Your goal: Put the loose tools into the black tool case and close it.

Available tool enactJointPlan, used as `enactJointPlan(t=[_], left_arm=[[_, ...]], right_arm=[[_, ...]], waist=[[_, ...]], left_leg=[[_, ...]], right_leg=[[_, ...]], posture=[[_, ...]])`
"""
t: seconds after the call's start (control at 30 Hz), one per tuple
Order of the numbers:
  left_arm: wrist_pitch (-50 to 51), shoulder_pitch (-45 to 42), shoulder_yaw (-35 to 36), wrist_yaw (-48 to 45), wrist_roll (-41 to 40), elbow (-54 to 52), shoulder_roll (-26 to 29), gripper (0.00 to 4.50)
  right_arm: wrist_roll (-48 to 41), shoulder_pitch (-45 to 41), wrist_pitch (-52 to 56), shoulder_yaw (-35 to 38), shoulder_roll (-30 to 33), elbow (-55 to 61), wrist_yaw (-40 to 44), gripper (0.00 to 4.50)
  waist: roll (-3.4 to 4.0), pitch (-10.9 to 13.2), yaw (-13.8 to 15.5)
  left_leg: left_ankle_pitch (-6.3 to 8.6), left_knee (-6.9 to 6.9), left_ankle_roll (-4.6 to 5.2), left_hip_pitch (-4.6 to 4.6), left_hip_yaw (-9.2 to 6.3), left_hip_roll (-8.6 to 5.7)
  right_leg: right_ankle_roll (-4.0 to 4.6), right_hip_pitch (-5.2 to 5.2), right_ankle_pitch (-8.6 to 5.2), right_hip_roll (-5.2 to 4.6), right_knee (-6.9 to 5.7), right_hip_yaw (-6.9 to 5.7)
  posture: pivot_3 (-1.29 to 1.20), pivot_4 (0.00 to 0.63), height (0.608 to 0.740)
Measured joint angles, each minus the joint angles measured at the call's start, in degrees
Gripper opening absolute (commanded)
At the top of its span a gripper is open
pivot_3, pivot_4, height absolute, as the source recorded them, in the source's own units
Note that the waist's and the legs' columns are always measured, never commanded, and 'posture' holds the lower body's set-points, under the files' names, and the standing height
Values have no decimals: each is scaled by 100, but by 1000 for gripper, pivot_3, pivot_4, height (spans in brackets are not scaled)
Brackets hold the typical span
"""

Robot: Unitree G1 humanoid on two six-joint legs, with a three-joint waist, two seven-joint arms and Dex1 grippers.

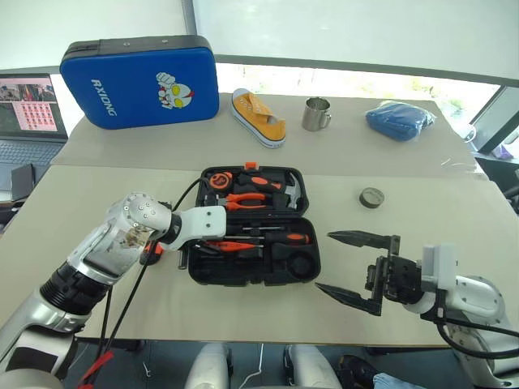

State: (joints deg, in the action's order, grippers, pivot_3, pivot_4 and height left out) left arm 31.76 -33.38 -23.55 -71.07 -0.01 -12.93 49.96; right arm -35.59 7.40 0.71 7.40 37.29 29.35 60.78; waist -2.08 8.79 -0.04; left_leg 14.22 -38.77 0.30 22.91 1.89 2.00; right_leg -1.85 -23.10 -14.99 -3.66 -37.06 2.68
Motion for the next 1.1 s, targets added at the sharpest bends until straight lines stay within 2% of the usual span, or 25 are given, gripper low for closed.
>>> enactJointPlan(t=[0.17, 0.27, 0.47, 0.5, 0.53, 0.63, 0.77, 1.1], left_arm=[[87, 53, 251, 74, -174, 96, -261, 3445], [141, 197, 406, 1, -680, 70, -509, 3445], [159, 218, 1327, -125, -1495, 41, -486, 3445], [115, 233, 1456, -96, -1617, 136, -563, 2911], [93, 260, 1592, -38, -1732, 261, -704, 2712], [47, 481, 1982, 64, -2171, 803, -1180, 1526], [-478, 878, 1954, 11, -2043, 1356, -1203, 68], [-1303, 1145, 1778, 136, -1796, 1670, -1386, 24]], right_arm=[[0, -23, 0, -15, 0, -20, 16, 4500], [0, -15, 0, -18, 0, -28, 41, 4500], [0, 98, 0, -18, 0, -73, 72, 4500], [0, 117, 0, -18, 0, -75, 80, 4500], [2, 130, 0, -18, -4, -78, 84, 4500], [32, 119, -1, -36, -85, -138, 76, 4500], [66, 80, -2, -85, -138, -224, 68, 4500], [137, -50, -28, -195, -240, -359, 75, 4500]], waist=[[0, 0, 9], [-2, 1, 10], [-1, 1, 5], [-1, 1, 7], [-2, 1, 8], [-2, 1, 18], [-2, 1, -7], [-1, 1, 45]], left_leg=[[0, -2, 0, 4, -1, 0], [0, -13, 0, 25, -11, 1], [0, -14, 0, 24, -17, 0], [0, -15, 0, 24, -17, 0], [0, -16, 0, 23, -18, -1], [0, -20, 0, 24, -21, -1], [0, -18, 0, 26, -23, 0], [0, -20, 0, 23, -23, -2]], right_leg=[[0, -1, 0, 0, 0, 0], [0, -13, 0, 0, -3, -6], [0, -11, 0, 1, -4, -7], [0, -10, 0, 0, -3, -7], [0, -9, 0, 0, -3, -7], [0, -6, 1, 0, -4, -9], [1, -10, 1, 3, -5, -9], [1, -4, 2, 2, -4, -6]], posture=[[0, 150, 740], [0, 150, 740], [0, 150, 740], [0, 150, 740], [0, 150, 740], [0, 150, 740], [0, 150, 740], [0, 150, 740]])
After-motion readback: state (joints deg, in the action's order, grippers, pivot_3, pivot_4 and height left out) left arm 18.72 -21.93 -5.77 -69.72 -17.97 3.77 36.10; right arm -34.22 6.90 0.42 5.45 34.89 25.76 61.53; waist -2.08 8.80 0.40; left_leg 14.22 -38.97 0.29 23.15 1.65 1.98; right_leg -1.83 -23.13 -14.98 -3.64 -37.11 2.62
